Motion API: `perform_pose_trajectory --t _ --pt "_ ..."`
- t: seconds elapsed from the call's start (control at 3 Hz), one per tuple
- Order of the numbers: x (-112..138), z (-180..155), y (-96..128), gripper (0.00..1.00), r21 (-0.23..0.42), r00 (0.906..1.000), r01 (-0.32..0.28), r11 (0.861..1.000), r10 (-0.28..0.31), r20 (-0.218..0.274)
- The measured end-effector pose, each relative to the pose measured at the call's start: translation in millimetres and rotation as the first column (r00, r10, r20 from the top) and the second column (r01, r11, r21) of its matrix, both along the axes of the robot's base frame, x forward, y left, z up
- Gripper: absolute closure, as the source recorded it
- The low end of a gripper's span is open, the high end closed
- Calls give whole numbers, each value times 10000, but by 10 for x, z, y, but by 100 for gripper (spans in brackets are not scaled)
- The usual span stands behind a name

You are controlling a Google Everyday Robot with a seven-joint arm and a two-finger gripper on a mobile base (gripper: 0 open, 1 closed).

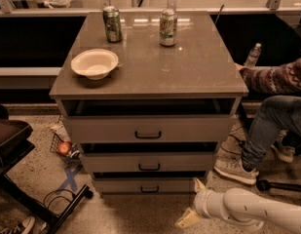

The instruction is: Open bottom drawer

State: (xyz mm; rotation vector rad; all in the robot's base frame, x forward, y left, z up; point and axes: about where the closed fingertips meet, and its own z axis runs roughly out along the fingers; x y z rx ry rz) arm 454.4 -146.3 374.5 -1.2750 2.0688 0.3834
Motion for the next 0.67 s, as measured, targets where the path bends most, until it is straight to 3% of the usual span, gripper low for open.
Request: perform_pose_trajectory --t 0.33,0.67 --pt "93 -339 18 0 -740 9988 -399 9965 418 246" --pt "93 -340 18 0 -739 9988 -399 9965 418 245"
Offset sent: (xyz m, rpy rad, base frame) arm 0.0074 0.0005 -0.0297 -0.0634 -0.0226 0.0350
